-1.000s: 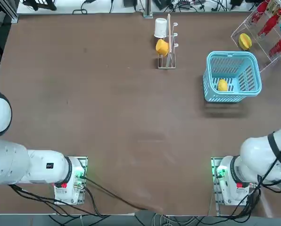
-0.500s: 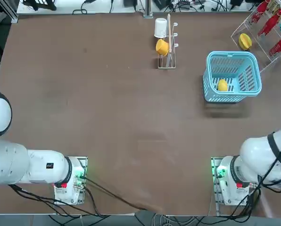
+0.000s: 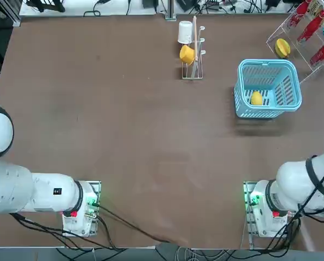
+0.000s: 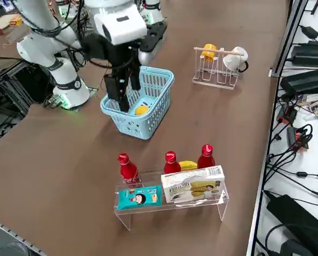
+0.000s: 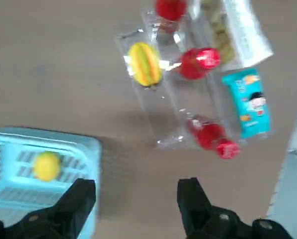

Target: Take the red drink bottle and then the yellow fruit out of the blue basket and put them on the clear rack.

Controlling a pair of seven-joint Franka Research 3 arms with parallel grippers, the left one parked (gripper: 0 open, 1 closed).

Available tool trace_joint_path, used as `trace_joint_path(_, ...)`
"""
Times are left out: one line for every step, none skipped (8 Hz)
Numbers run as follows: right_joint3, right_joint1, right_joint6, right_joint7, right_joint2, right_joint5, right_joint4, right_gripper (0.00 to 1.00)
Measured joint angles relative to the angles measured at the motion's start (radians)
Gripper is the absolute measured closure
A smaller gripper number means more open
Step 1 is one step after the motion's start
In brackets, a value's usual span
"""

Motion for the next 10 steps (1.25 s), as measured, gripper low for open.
trace_joint_path(0.002, 0.049, 0.008, 0.066, -0.070, 0.004, -0.097, 0.00)
trace_joint_path(0.004, 0.094, 0.037, 0.126, -0.144, 0.005, -0.205, 0.00)
trace_joint_path(0.005, 0.130, 0.076, 0.175, -0.216, 0.005, -0.318, 0.00)
trace_joint_path(0.006, 0.156, 0.107, 0.211, -0.278, 0.005, -0.424, 0.00)
trace_joint_path(0.006, 0.178, 0.135, 0.243, -0.329, 0.005, -0.517, 0.00)
trace_joint_path(0.006, 0.196, 0.160, 0.277, -0.366, 0.005, -0.591, 0.00)
trace_joint_path(0.006, 0.216, 0.187, 0.311, -0.390, 0.006, -0.649, 0.00)
trace_joint_path(0.006, 0.241, 0.213, 0.345, -0.403, 0.006, -0.691, 0.00)
trace_joint_path(0.007, 0.266, 0.246, 0.372, -0.406, 0.006, -0.727, 0.00)
trace_joint_path(0.007, 0.286, 0.295, 0.390, -0.406, 0.006, -0.773, 0.00)
